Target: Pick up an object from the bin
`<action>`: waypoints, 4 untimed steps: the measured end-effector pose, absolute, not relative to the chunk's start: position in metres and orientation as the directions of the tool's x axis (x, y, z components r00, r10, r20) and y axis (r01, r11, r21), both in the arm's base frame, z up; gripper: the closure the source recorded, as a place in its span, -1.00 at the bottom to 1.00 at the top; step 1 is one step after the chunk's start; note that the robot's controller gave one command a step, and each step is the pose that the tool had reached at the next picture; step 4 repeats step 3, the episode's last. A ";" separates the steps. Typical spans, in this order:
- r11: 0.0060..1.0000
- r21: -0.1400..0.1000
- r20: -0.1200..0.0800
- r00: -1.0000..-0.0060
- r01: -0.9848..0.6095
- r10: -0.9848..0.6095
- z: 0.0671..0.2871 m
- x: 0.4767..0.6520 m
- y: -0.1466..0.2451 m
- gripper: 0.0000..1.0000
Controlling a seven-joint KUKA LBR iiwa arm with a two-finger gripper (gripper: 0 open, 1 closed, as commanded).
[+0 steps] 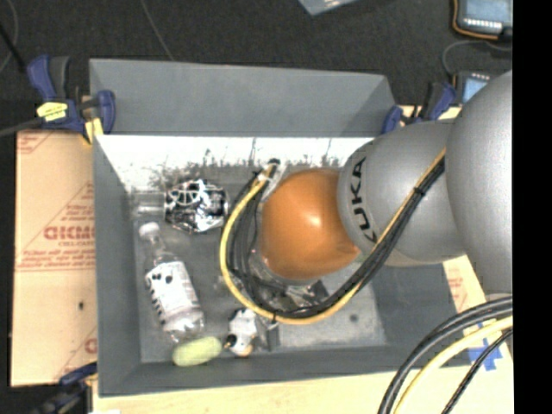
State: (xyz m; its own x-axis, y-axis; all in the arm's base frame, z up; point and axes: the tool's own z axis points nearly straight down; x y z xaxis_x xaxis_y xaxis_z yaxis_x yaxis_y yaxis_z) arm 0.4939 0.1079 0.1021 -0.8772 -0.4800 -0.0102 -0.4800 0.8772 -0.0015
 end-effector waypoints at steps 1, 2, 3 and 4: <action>0.914 0.000 0.004 -0.914 -0.407 -0.407 0.067 0.496 0.117 1.00; 0.914 0.000 0.004 -0.914 -0.406 -0.406 0.067 0.496 0.117 1.00; 0.914 0.000 0.003 -0.914 -0.406 -0.406 0.068 0.496 0.117 1.00; 0.914 0.000 0.003 -0.914 -0.406 -0.406 0.068 0.496 0.117 1.00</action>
Offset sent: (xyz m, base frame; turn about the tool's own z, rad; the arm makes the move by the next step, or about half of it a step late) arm 0.0000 0.0000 0.0000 0.0000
